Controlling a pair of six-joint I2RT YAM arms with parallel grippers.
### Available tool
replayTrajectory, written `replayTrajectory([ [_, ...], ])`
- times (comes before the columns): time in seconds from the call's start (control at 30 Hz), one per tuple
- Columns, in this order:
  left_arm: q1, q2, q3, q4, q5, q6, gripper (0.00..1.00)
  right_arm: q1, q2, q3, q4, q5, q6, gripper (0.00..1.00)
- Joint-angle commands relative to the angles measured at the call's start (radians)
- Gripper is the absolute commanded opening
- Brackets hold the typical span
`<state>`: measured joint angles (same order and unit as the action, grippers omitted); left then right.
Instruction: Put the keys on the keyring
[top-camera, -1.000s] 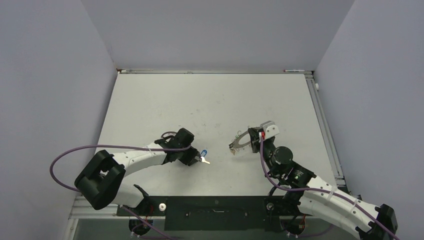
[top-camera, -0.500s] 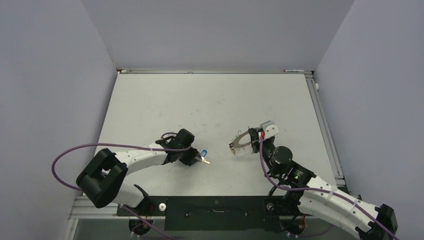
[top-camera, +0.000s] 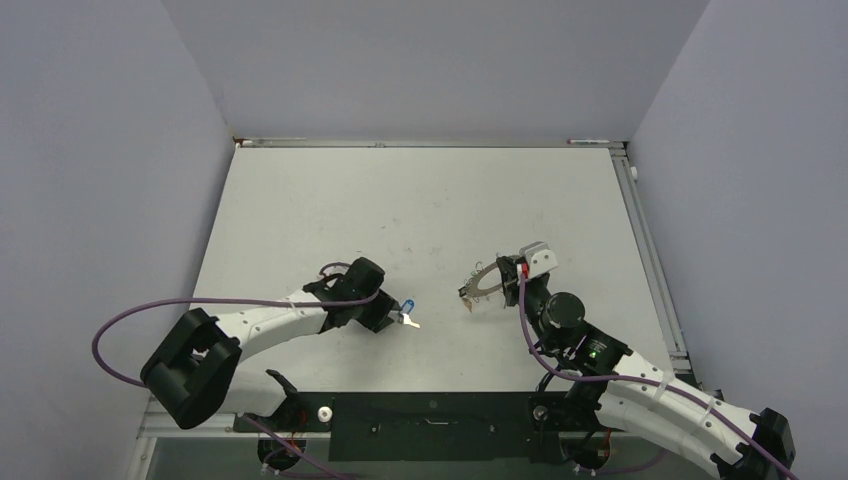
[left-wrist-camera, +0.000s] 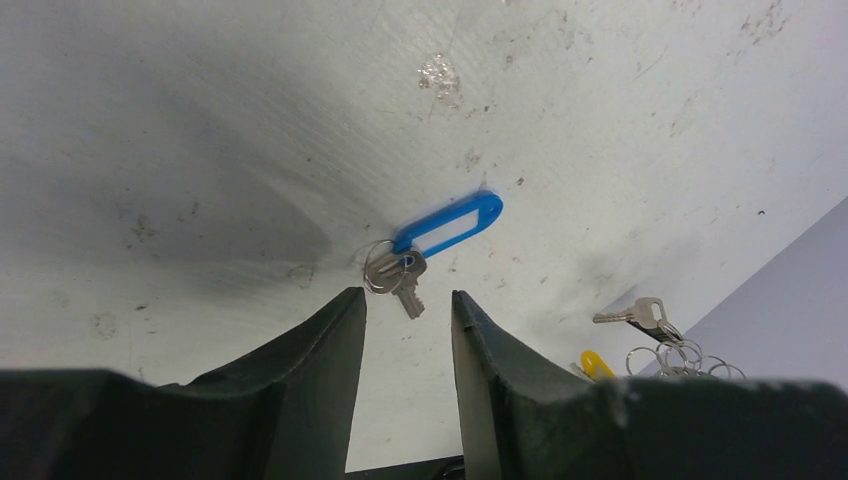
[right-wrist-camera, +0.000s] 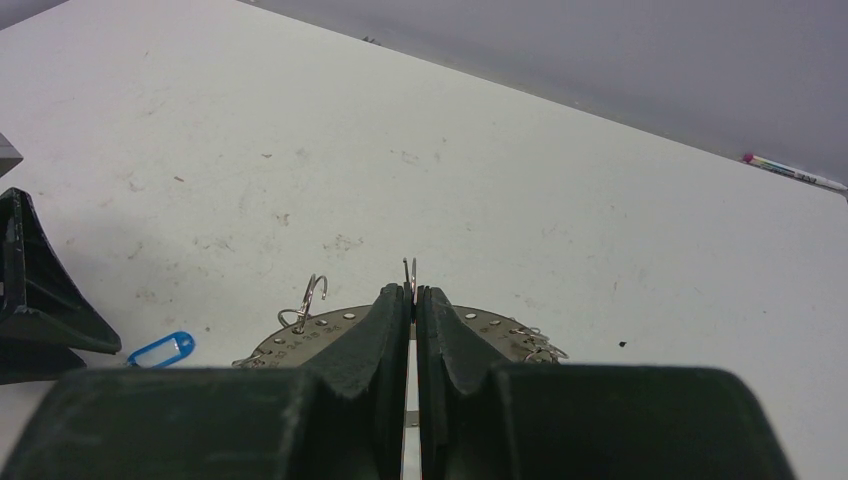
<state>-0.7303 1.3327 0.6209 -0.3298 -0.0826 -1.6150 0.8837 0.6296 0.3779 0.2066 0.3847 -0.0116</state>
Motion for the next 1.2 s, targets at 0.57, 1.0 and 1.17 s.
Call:
replayTrajectory([
  [0.57,-0.009,0.099,-0.049,0.141,0.007,-0.023,0.22,-0.005,-0.019,0.037,0.046,-0.007,0.012,0.05],
  [1.0,-0.005,0.118,-0.096,0.281,0.018,0.004,0.00,-0.007,-0.014,0.041,0.042,-0.010,0.012,0.05],
  [1.17,0.006,0.089,-0.132,0.377,0.012,0.073,0.00,-0.007,-0.016,0.044,0.035,-0.011,0.012,0.05],
])
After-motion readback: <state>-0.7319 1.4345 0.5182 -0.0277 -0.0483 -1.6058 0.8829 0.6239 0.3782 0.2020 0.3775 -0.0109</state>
